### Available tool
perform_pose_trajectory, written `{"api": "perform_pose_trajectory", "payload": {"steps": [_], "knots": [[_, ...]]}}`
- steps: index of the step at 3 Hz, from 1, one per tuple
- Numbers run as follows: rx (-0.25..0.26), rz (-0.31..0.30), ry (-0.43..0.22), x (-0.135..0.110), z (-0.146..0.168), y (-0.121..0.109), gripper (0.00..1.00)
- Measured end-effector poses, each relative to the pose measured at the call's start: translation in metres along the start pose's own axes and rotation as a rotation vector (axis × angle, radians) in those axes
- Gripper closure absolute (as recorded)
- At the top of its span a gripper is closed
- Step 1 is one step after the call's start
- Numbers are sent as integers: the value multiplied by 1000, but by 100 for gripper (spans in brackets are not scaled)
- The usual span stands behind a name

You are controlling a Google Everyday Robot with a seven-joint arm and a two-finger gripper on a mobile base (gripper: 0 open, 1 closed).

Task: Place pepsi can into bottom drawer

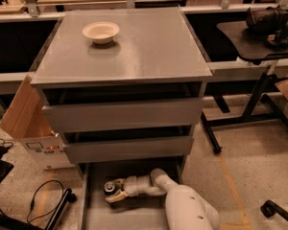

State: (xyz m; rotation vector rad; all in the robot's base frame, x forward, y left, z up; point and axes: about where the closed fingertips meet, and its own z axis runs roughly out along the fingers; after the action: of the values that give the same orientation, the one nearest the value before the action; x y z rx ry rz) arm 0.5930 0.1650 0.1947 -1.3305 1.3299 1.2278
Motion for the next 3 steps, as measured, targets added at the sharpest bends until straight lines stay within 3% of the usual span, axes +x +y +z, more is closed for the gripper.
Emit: {"api": "perform_pose_trajectory", "payload": {"steps": [2, 3], "knots": [[-4, -23, 47, 36, 6, 1, 100], [-7, -22, 46, 37, 8, 2, 83]]}}
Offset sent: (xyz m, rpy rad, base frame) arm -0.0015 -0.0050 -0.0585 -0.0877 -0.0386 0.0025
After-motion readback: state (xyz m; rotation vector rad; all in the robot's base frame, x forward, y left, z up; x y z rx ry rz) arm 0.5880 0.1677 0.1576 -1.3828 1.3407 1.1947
